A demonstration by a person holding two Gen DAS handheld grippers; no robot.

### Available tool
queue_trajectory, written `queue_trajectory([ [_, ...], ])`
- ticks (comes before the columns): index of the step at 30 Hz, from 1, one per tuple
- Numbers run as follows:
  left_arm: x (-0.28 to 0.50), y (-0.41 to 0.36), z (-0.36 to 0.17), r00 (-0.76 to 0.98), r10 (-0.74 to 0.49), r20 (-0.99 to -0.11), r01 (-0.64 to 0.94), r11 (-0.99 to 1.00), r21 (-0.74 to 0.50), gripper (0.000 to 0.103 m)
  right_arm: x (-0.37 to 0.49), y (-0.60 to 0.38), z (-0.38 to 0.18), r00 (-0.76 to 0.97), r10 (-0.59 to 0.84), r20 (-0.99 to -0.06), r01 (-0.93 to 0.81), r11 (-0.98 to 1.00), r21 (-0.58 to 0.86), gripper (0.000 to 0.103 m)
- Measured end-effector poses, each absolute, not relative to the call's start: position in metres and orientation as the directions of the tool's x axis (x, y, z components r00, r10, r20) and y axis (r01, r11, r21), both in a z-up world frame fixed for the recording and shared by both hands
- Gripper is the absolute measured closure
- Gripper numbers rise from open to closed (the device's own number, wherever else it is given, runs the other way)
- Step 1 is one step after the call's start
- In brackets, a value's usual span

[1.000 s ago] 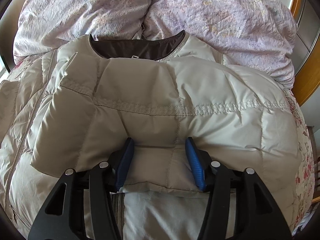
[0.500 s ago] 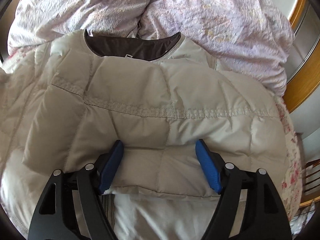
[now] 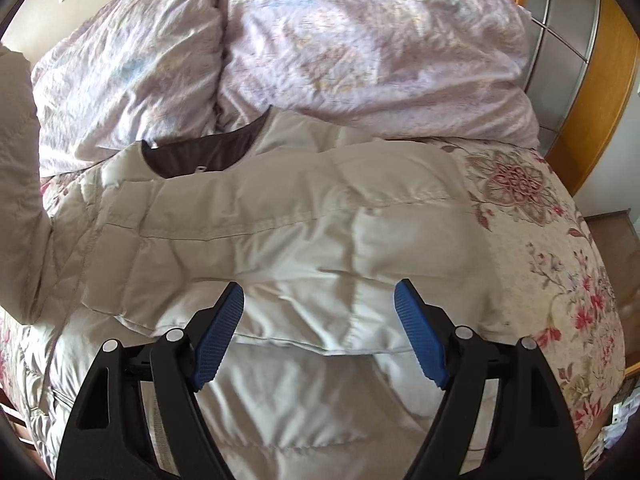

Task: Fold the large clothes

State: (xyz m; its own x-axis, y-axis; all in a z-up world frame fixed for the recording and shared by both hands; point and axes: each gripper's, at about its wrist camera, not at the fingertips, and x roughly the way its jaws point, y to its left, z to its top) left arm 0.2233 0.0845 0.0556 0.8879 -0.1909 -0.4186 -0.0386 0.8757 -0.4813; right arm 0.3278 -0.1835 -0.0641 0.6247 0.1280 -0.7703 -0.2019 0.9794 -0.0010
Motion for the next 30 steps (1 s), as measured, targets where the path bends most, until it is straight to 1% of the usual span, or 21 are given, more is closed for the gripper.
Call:
queue_trajectory([
  [6, 0.254, 0.046, 0.02, 0.816, -0.233, -0.529, -0.014, 0.907, -0.421, 0.095, 0.332, -0.198, -0.066, 0.626, 0.119, -0.771, -0.175, 0.984, 0.01, 0.024],
  [12, 0.275, 0.014, -0.018, 0.729, -0.243, -0.64, 0.007, 0.938, -0.347, 0.087, 0.333, -0.2, -0.069, 0.627, 0.113, -0.771, -0.166, 0.986, 0.009, 0.024],
  [14, 0.278, 0.006, -0.029, 0.703, -0.251, -0.666, 0.018, 0.942, -0.336, 0.078, 0.334, -0.201, -0.069, 0.628, 0.112, -0.77, -0.164, 0.986, 0.009, 0.024],
  [15, 0.279, 0.002, -0.032, 0.694, -0.249, -0.675, 0.023, 0.946, -0.325, 0.075, 0.334, -0.202, -0.068, 0.629, 0.112, -0.769, -0.162, 0.987, 0.011, 0.024],
  [17, 0.276, -0.004, -0.035, 0.684, -0.271, -0.677, 0.052, 0.944, -0.325, 0.052, 0.335, -0.204, -0.066, 0.633, 0.114, -0.766, -0.159, 0.987, 0.015, 0.024],
  [18, 0.273, -0.005, -0.034, 0.682, -0.289, -0.671, 0.067, 0.939, -0.336, 0.047, 0.334, -0.205, -0.065, 0.639, 0.118, -0.76, -0.158, 0.987, 0.02, 0.024],
  [19, 0.269, -0.005, -0.03, 0.686, -0.305, -0.661, 0.084, 0.935, -0.344, 0.037, 0.333, -0.206, -0.062, 0.646, 0.124, -0.753, -0.158, 0.987, 0.027, 0.025],
  [20, 0.264, -0.004, -0.025, 0.693, -0.317, -0.648, 0.101, 0.932, -0.348, 0.032, 0.331, -0.206, -0.059, 0.657, 0.133, -0.742, -0.158, 0.987, 0.037, 0.025],
  [22, 0.251, 0.002, -0.013, 0.721, -0.318, -0.616, 0.124, 0.933, -0.338, 0.029, 0.327, -0.206, -0.052, 0.676, 0.171, -0.717, -0.176, 0.982, 0.068, 0.034],
  [23, 0.245, 0.007, -0.006, 0.735, -0.306, -0.605, 0.121, 0.937, -0.327, 0.027, 0.325, -0.204, -0.048, 0.684, 0.198, -0.702, -0.193, 0.977, 0.087, 0.036],
  [25, 0.235, 0.024, 0.002, 0.759, -0.274, -0.591, 0.1, 0.945, -0.31, 0.026, 0.319, -0.196, -0.04, 0.691, 0.278, -0.667, -0.253, 0.958, 0.137, 0.046],
  [28, 0.227, 0.056, 0.009, 0.788, -0.18, -0.589, 0.022, 0.964, -0.265, 0.025, 0.31, -0.173, -0.032, 0.673, 0.393, -0.626, -0.372, 0.912, 0.173, 0.055],
  [30, 0.225, 0.08, 0.008, 0.792, -0.112, -0.6, -0.045, 0.97, -0.24, 0.024, 0.304, -0.148, -0.032, 0.657, 0.446, -0.608, -0.46, 0.876, 0.145, 0.062],
])
